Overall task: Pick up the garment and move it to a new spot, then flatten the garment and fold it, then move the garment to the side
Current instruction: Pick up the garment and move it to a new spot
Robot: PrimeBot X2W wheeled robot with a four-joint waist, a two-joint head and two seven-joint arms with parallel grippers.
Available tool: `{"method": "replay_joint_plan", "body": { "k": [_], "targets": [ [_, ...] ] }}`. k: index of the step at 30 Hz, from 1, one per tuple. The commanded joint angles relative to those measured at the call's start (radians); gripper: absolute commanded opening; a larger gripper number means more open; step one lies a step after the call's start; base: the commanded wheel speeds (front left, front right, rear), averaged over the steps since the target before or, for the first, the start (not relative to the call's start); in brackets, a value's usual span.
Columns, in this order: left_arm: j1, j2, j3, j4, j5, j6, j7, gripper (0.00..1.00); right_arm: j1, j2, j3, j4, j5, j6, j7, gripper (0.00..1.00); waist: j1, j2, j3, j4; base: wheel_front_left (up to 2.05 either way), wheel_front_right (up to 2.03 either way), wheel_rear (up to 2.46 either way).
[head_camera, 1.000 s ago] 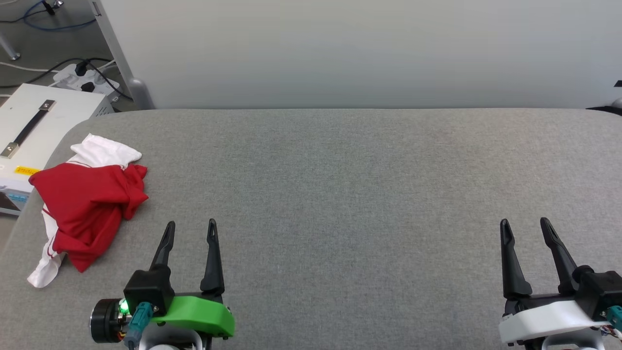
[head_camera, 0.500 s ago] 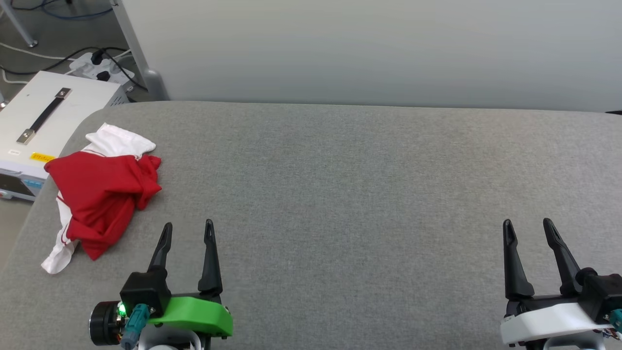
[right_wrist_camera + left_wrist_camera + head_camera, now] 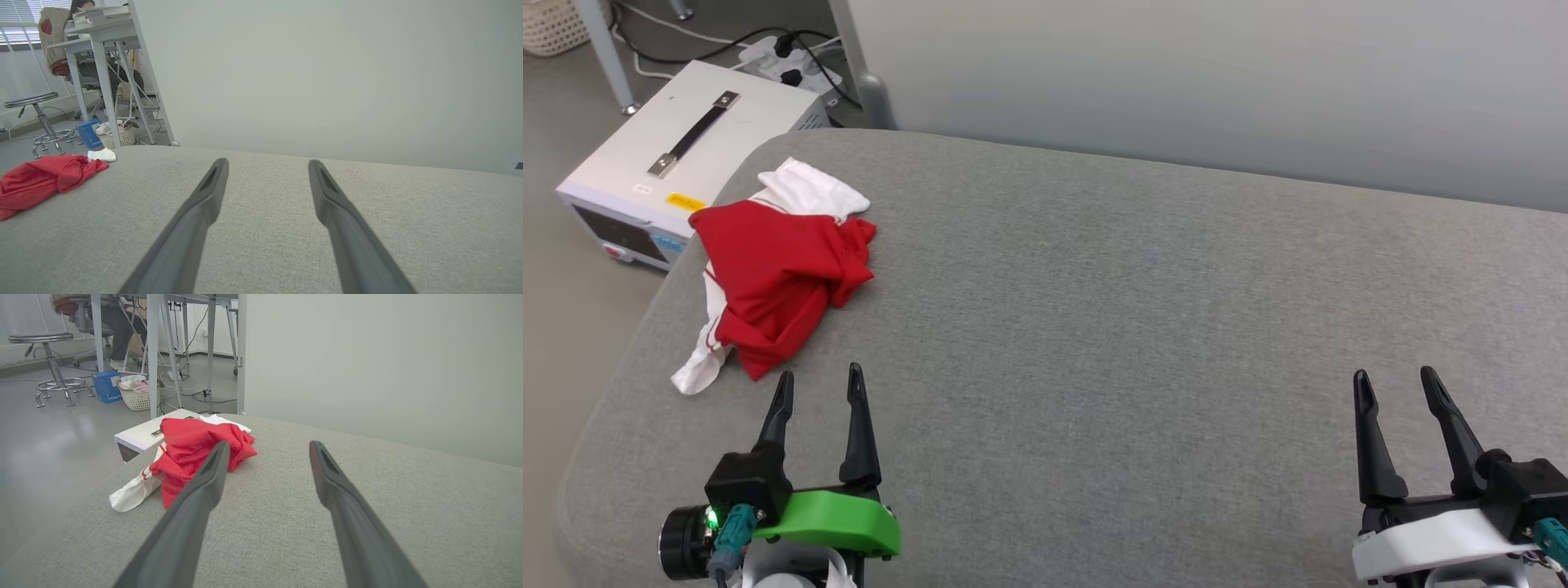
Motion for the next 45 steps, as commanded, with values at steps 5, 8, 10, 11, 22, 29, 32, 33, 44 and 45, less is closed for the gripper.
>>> {"method": "replay_joint_plan", "body": {
  "k": [5,8,10,11,22,29,32,33,44,45],
  "targets": [
    [-0.019,-0.004,0.009,0.001,-0.012,0.005,-0.006,1.00,-0.012,-0.002,0.008,-0.001,-0.015,-0.001,-0.006,1.00,0.0000,0.0000,0.025,0.103,0.00,0.00,0.00],
    [-0.022,-0.004,0.013,0.001,-0.021,0.006,-0.006,1.00,-0.016,-0.002,0.010,-0.001,-0.020,-0.001,-0.006,1.00,0.0000,0.0000,0.030,0.136,0.00,0.00,0.00],
    [-0.024,-0.004,0.016,0.002,-0.025,0.007,-0.006,1.00,-0.017,-0.002,0.012,-0.002,-0.022,-0.001,-0.006,1.00,0.0000,0.0000,0.033,0.158,0.00,0.00,0.00],
    [-0.025,-0.004,0.017,0.003,-0.028,0.007,-0.006,1.00,-0.018,-0.002,0.011,-0.002,-0.024,-0.001,-0.006,1.00,0.0000,0.0000,0.035,0.173,0.00,0.00,0.00],
    [-0.019,-0.004,0.024,0.008,-0.051,0.013,-0.006,1.00,-0.026,-0.002,0.022,-0.005,-0.034,-0.001,-0.006,1.00,0.0000,0.0000,0.046,0.274,0.00,0.00,0.00],
    [-0.016,-0.004,0.036,0.014,-0.058,0.012,-0.006,1.00,-0.029,-0.002,0.029,0.000,-0.033,-0.001,-0.006,1.00,0.0000,0.0000,0.045,0.294,0.00,0.00,0.00],
    [-0.021,-0.004,0.046,0.020,-0.064,0.007,-0.006,1.00,-0.031,-0.002,0.033,0.000,-0.032,-0.001,-0.006,1.00,0.0000,0.0000,0.045,0.289,0.00,0.00,0.00],
    [-0.025,-0.004,0.049,0.023,-0.067,0.003,-0.006,1.00,-0.032,-0.002,0.034,-0.001,-0.032,-0.001,-0.006,1.00,0.0000,0.0000,0.046,0.286,0.00,0.00,0.00],
    [-0.310,0.050,0.173,0.110,-0.043,-0.146,-0.006,1.00,-0.081,-0.002,0.042,-0.028,-0.104,-0.001,-0.006,1.00,0.0000,0.0000,0.164,0.217,0.00,0.00,0.00],
    [-0.348,0.067,0.180,0.121,-0.046,-0.153,-0.006,1.00,-0.091,-0.002,0.044,-0.032,-0.114,-0.001,-0.006,1.00,0.0000,0.0000,0.182,0.207,0.00,0.00,0.00]
  ]
}}
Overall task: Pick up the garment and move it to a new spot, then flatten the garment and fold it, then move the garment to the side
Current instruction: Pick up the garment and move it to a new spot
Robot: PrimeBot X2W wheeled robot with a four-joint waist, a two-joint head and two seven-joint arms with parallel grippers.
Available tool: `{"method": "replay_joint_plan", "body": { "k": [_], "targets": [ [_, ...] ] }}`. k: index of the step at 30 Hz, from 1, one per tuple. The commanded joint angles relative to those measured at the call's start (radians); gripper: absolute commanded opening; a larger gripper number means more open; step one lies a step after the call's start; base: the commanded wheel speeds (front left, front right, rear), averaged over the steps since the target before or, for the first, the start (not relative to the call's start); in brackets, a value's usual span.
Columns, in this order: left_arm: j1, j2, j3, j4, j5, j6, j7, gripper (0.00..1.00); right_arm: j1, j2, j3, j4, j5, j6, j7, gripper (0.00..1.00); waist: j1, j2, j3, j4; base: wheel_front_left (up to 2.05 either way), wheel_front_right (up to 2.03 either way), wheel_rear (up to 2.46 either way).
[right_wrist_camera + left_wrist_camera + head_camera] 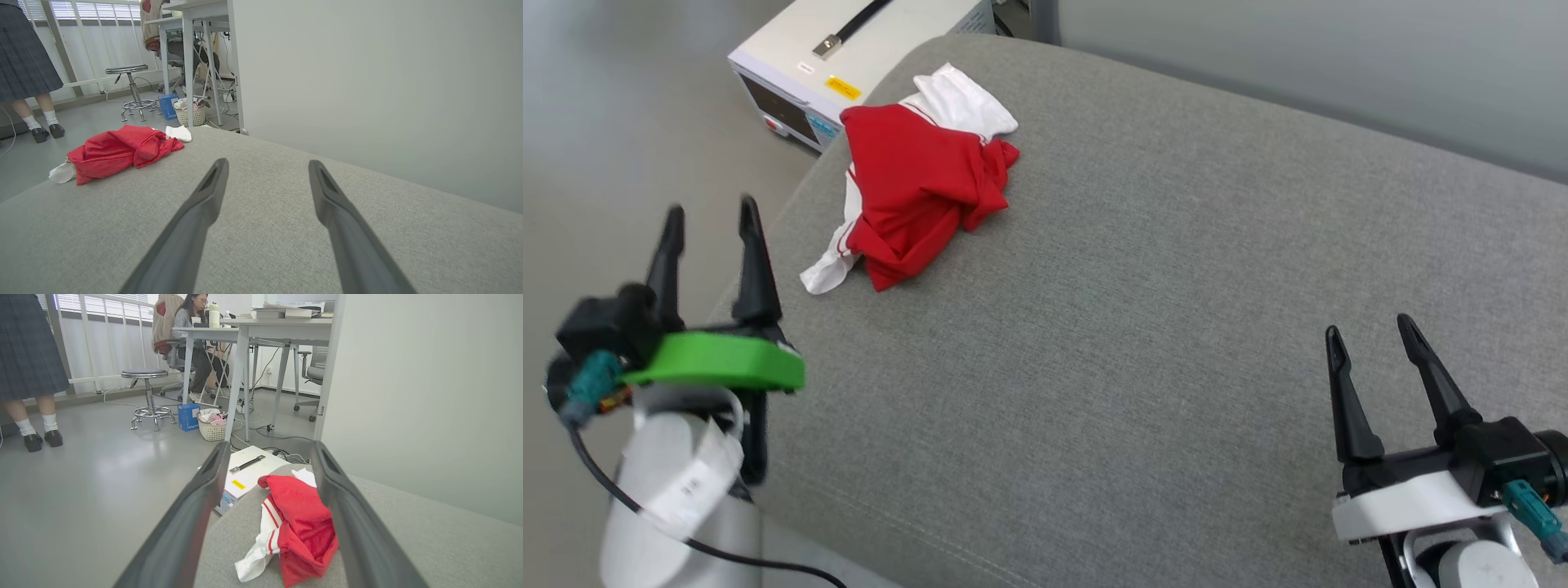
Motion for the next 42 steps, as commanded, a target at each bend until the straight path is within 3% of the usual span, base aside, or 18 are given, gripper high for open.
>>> {"method": "replay_joint_plan", "body": {
  "k": [1,5,8,15,21,26,33,42],
  "targets": [
    [-0.074,0.031,0.012,0.017,-0.004,-0.011,-0.006,1.00,-0.033,-0.005,0.005,-0.013,-0.015,-0.001,-0.006,1.00,0.0000,0.0000,0.083,-0.051,0.00,0.00,0.00],
    [-0.235,0.105,0.024,0.079,-0.054,-0.020,-0.006,1.00,-0.087,-0.024,0.013,-0.035,-0.031,-0.001,-0.006,1.00,0.0000,0.0000,0.157,-0.092,0.00,0.00,0.00],
    [-0.331,0.183,-0.024,0.119,-0.107,-0.021,-0.006,1.00,-0.115,-0.036,0.019,-0.054,-0.035,-0.001,-0.006,1.00,0.0000,0.0000,0.198,-0.116,0.00,0.00,0.00],
    [-0.538,0.379,-0.239,0.263,-0.293,-0.021,0.049,1.00,-0.161,-0.062,0.023,-0.104,-0.045,-0.001,-0.006,1.00,0.0000,0.0000,0.281,-0.155,0.00,0.00,0.00],
    [-0.677,0.510,-0.472,0.321,-0.508,-0.022,0.314,1.00,-0.189,-0.079,0.031,-0.128,-0.047,-0.001,-0.006,1.00,0.0000,0.0000,0.333,-0.184,0.00,0.00,0.00],
    [-0.755,0.590,-0.629,0.350,-0.685,-0.022,0.638,1.00,-0.209,-0.085,0.033,-0.140,-0.049,-0.001,-0.006,1.00,0.0000,0.0000,0.372,-0.210,0.00,0.00,0.00],
    [-0.806,0.646,-0.792,0.386,-0.773,-0.022,0.912,1.00,-0.228,-0.093,0.030,-0.154,-0.053,-0.001,-0.006,1.00,0.0000,0.0000,0.425,-0.240,0.00,0.00,0.00],
    [-0.782,0.596,-0.954,0.475,-0.792,-0.022,0.986,1.00,-0.255,-0.097,0.037,-0.154,-0.054,-0.001,-0.006,1.00,0.0000,0.0000,0.473,-0.271,0.00,0.00,0.00]
  ]
}}
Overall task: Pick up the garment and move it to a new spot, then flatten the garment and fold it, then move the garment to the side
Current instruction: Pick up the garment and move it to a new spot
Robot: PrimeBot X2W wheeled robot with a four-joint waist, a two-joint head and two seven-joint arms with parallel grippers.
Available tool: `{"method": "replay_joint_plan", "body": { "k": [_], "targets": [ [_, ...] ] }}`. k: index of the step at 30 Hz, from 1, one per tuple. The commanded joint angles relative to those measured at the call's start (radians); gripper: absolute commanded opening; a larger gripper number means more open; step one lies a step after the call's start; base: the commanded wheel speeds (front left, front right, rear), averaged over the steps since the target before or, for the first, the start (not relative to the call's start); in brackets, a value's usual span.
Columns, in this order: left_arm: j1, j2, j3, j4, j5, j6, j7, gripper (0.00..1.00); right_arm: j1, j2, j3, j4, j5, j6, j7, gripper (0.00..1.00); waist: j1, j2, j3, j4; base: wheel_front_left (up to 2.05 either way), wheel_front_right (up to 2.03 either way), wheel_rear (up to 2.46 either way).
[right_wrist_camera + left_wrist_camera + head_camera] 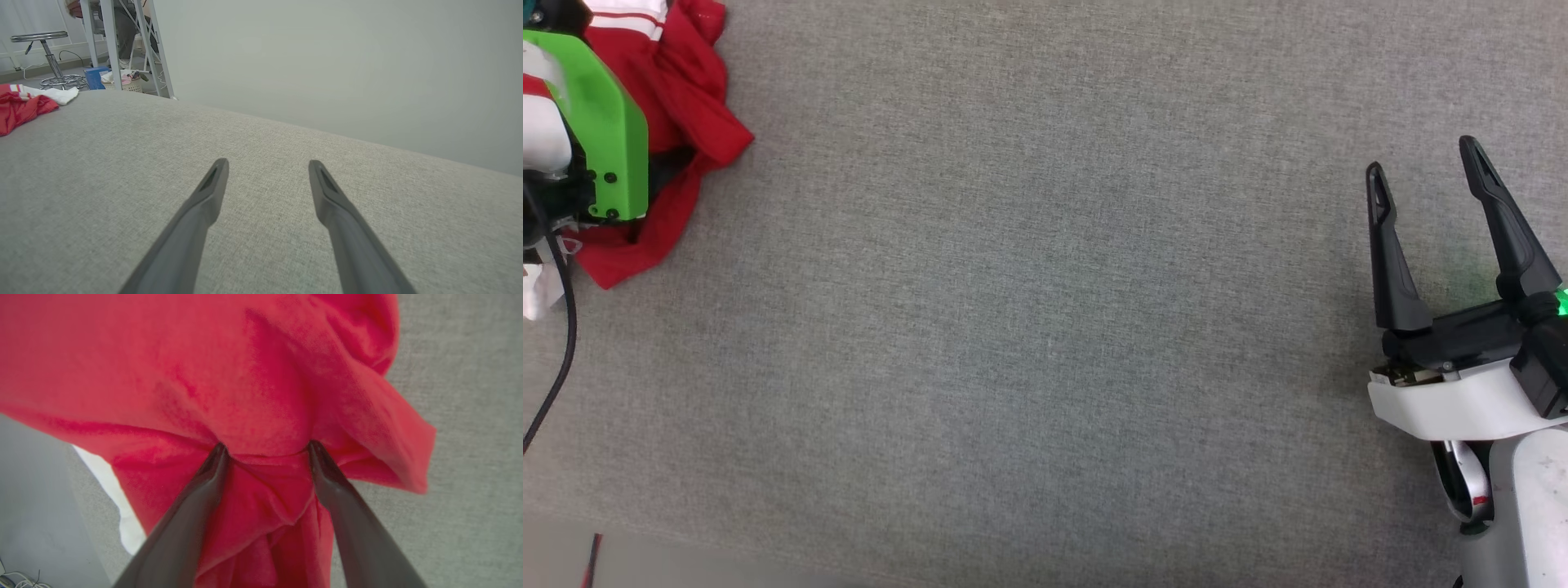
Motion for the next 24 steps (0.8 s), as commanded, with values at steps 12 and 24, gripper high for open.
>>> {"method": "replay_joint_plan", "body": {
  "k": [12,24],
  "targets": [
    [-0.016,-0.055,-0.137,0.094,-0.013,-0.003,-0.117,0.00,-0.014,0.009,-0.001,0.020,0.008,-0.001,-0.006,1.00,0.0000,-0.0001,-0.030,-0.013,0.00,0.00,0.00],
    [-0.125,-0.005,-0.247,-0.015,0.048,-0.003,-0.355,0.00,0.041,0.055,-0.006,0.056,0.036,-0.001,-0.006,1.00,0.0000,-0.0001,-0.227,0.000,0.00,0.00,0.00]
  ]
}}
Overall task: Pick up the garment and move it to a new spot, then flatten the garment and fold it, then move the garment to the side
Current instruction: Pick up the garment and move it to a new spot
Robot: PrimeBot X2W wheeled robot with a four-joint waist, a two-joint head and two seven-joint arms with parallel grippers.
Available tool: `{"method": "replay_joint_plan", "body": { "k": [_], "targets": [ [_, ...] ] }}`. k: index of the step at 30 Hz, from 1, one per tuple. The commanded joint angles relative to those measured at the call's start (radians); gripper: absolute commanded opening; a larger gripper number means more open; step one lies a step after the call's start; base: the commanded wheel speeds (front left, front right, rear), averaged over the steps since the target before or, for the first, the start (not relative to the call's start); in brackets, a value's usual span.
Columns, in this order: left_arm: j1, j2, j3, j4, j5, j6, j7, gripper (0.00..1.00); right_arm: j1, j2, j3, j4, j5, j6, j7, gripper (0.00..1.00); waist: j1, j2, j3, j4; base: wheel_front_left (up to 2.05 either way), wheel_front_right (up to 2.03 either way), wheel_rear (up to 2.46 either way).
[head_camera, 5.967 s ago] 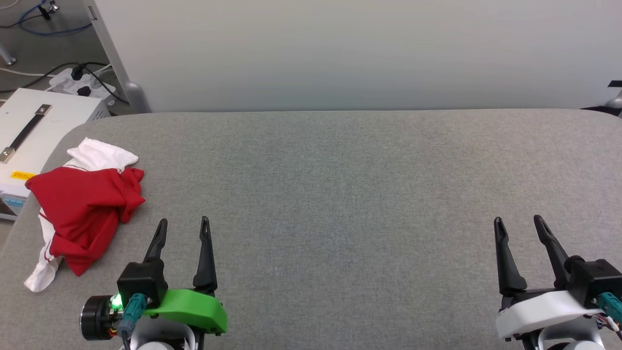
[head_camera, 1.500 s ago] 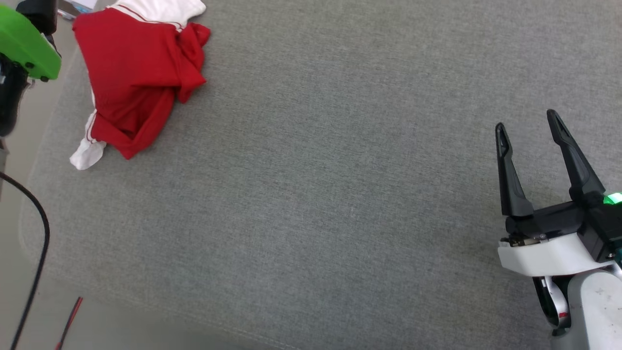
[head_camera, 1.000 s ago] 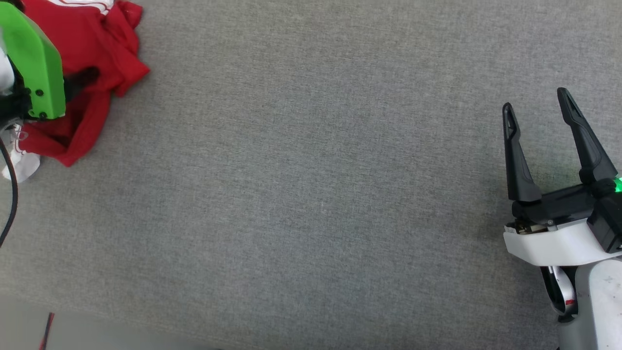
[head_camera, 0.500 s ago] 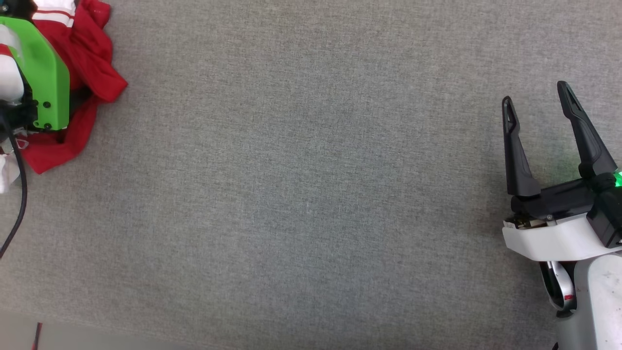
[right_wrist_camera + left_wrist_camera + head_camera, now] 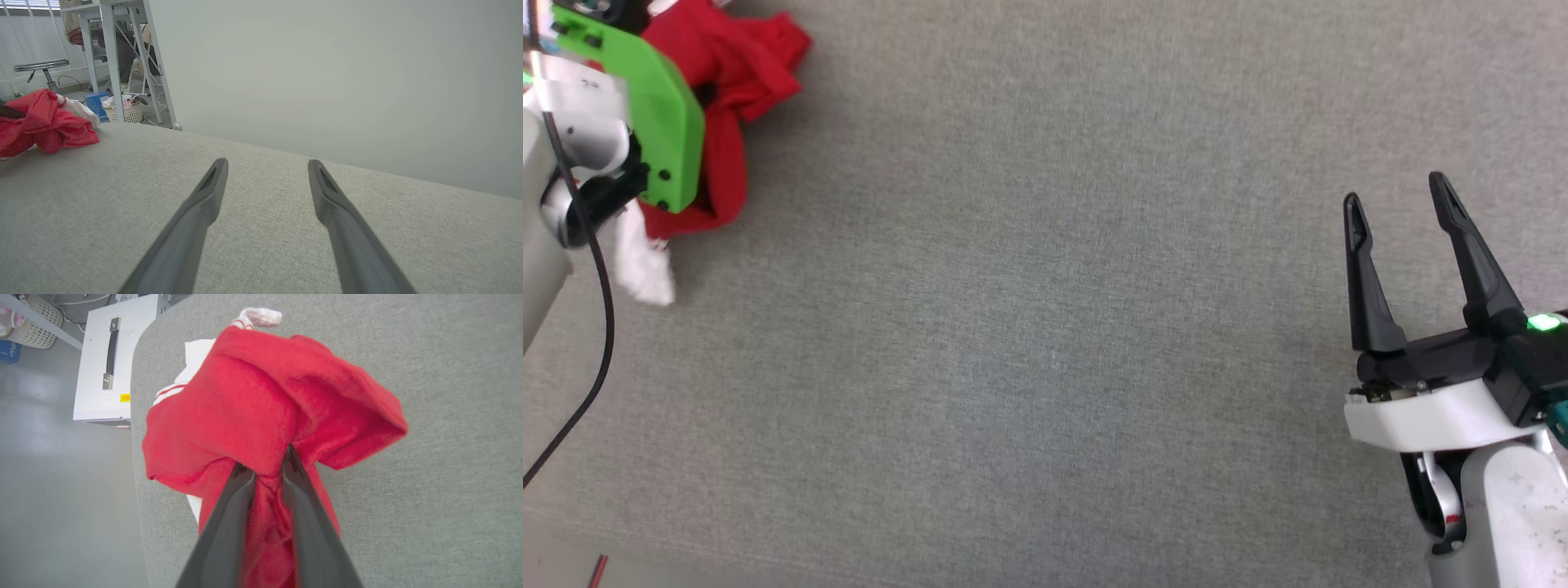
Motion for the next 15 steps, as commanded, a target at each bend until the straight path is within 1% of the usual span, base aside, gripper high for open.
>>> {"method": "replay_joint_plan", "body": {
  "k": [1,4,8,12,15],
  "targets": [
    [-0.033,0.001,-0.016,-0.024,0.016,-0.003,-0.022,0.00,0.017,0.007,-0.004,0.005,0.008,-0.001,-0.006,1.00,0.0000,0.0000,-0.086,0.004,0.00,0.00,0.00],
    [-0.057,-0.012,-0.052,-0.072,0.029,-0.003,-0.056,0.00,0.035,0.016,-0.015,0.008,0.013,-0.001,-0.006,1.00,0.0000,0.0000,-0.122,-0.004,0.00,0.00,0.00],
    [-0.076,-0.052,-0.105,-0.134,0.044,-0.003,-0.088,0.00,0.054,0.026,-0.031,0.010,0.017,-0.001,-0.006,1.00,0.0000,0.0000,-0.159,-0.031,0.00,0.00,0.00],
    [-0.079,-0.106,-0.159,-0.181,0.058,-0.003,-0.113,0.00,0.064,0.032,-0.045,0.010,0.021,-0.001,-0.006,1.00,0.0000,0.0000,-0.186,-0.079,0.00,0.00,0.00],
    [-0.071,-0.161,-0.194,-0.199,0.073,-0.003,-0.131,0.00,0.073,0.035,-0.055,0.013,0.025,-0.001,-0.006,1.00,0.0000,0.0000,-0.207,-0.124,0.00,0.00,0.00]
  ]
}}
